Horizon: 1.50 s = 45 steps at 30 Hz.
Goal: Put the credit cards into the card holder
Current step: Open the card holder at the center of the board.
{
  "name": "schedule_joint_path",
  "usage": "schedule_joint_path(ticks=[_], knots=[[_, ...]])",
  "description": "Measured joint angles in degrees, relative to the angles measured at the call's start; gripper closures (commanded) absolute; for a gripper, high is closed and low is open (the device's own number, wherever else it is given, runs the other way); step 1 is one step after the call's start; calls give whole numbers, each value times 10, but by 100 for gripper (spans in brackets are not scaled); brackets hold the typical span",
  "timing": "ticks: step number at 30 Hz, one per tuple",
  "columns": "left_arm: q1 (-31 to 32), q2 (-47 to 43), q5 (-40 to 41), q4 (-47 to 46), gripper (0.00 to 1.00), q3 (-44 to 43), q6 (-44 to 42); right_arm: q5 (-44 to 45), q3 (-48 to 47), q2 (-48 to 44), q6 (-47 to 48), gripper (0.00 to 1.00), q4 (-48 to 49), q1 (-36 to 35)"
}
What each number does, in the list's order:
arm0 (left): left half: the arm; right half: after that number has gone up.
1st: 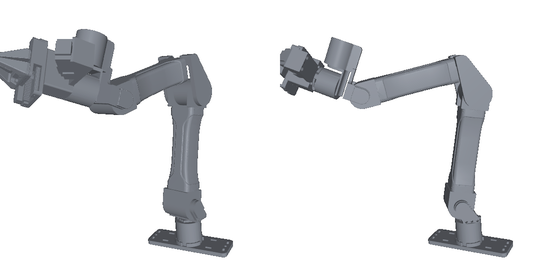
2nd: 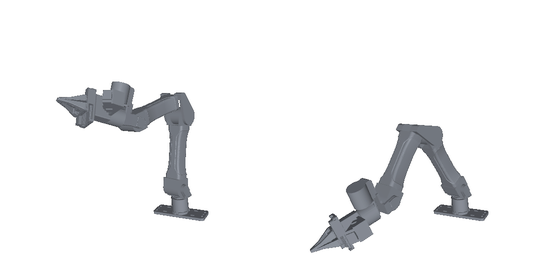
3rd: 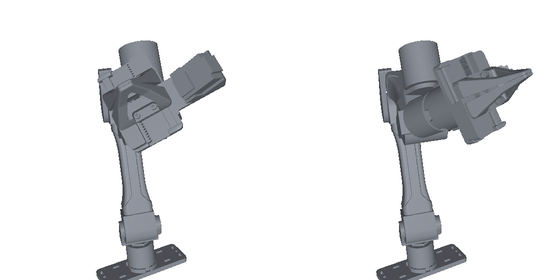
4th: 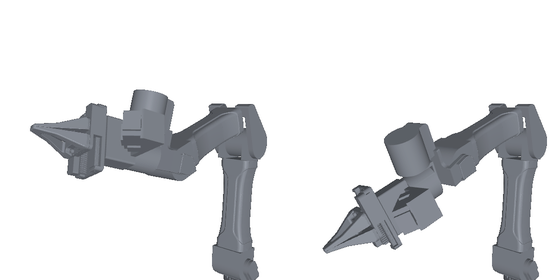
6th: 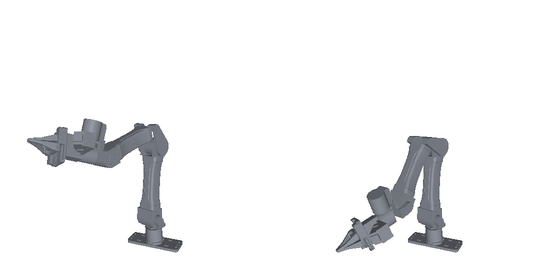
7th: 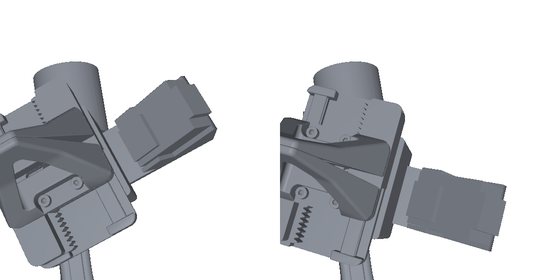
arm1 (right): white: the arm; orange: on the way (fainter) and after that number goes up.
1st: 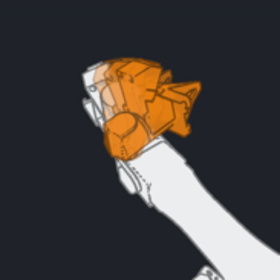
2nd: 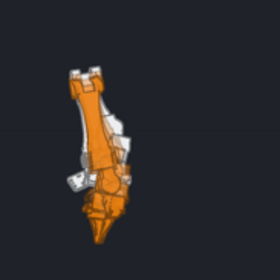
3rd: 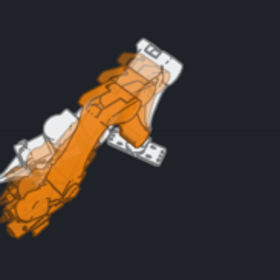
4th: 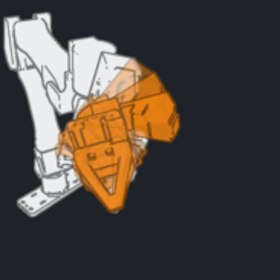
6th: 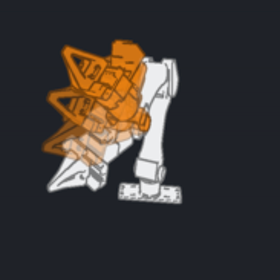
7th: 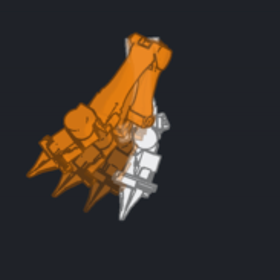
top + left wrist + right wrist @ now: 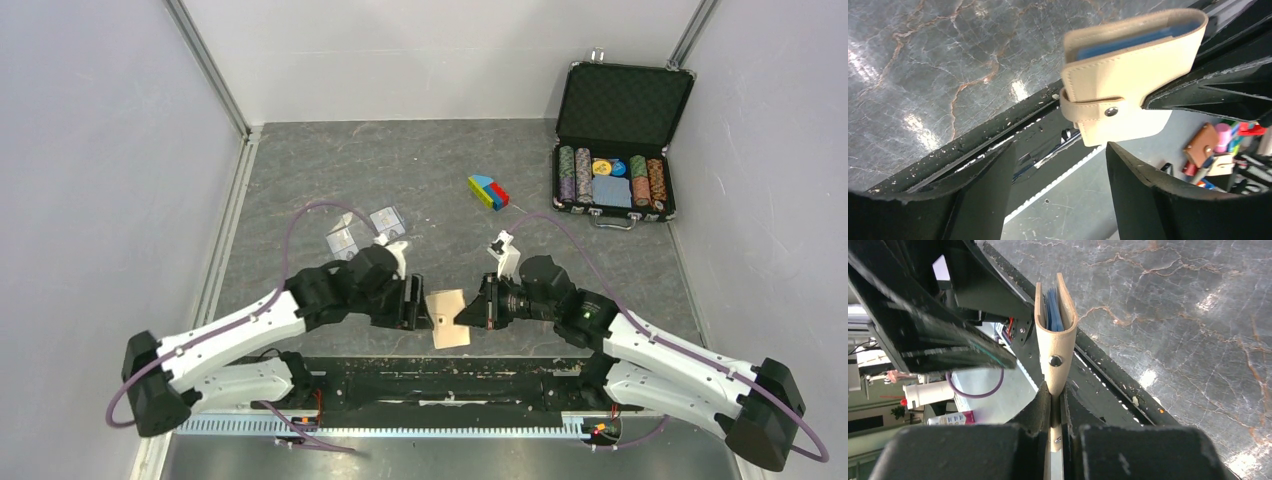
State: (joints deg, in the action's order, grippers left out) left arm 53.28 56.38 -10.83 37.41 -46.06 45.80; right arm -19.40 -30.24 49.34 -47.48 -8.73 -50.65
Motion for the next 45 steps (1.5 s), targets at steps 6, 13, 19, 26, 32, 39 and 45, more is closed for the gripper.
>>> schedule_joint_path(ticks=[6,13,19,26,32,39,45], knots=[[96,105,87,19,41,-73,7,15,0,3,-1,100,-8,0],[140,191,142,20,56,-128,15,22,1,5,-4,100,-20,0],[144,198,181,28,55,-130,28,27,2,7,-4,100,-24,1],[146,216,196,26,81,-140,35,30,3,15,0,100,-18,3],[143,233,207,29,80,-147,49,35,11,17,3,100,-11,3],[93,233,219,38,77,-142,53,25,11,13,6,100,-18,2],[37,212,222,40,65,-92,53,10,11,11,6,100,-33,0]])
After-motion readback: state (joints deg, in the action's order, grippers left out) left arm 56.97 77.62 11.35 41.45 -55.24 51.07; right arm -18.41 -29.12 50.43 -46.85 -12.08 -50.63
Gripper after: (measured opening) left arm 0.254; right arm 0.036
